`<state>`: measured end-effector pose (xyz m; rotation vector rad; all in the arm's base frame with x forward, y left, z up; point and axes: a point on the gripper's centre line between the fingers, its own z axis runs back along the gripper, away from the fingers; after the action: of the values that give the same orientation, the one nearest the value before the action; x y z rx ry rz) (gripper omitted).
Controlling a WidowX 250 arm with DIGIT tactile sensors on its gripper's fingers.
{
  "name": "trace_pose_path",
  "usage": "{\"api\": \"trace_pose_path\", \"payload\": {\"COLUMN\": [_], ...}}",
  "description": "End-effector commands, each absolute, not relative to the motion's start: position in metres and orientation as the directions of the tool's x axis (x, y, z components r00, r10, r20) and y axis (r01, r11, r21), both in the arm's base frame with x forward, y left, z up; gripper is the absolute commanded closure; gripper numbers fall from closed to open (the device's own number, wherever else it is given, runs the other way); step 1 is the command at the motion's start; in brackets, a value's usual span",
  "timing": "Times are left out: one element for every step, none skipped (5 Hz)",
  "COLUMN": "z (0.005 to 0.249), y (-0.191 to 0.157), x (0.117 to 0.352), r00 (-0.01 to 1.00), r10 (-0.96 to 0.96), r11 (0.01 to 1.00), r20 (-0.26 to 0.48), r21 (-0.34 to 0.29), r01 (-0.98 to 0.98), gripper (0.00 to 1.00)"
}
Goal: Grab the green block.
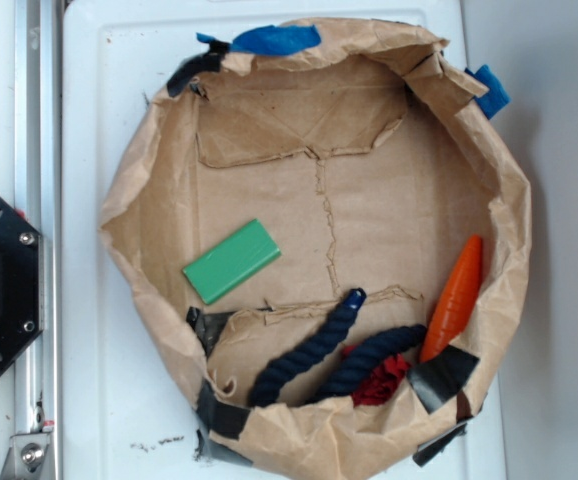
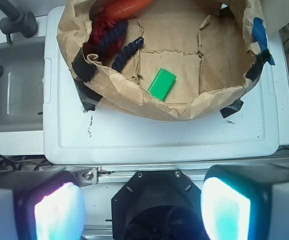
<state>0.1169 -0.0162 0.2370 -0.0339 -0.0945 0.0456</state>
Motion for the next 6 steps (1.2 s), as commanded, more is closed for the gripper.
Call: {"api": "trace_pose_path", "payload": {"z": [0.237,0.238,0.230,0.215,0.215,0.215], "y": [-0.016,-0.010,0.001,0.002,0.002,0.002], "x": [0.117,0.161,0.193,0.206,0.206,0.206], "r00": [0.995,0.972,0.954,0.931,0.931,0.931], "r10": [0.047,0.190,0.262,0.335,0.335,0.335], "r11": [0.998,0.981,0.965,0.942,0.942,0.942], "r20": [0.094,0.139,0.147,0.146,0.146,0.146], "r21": [-0.036,-0.065,-0.064,-0.067,-0.067,-0.067], "r01": [-0.044,-0.182,-0.255,-0.329,-0.329,-0.329], "gripper": [0.00,0.00,0.00,0.00,0.00,0.00]}}
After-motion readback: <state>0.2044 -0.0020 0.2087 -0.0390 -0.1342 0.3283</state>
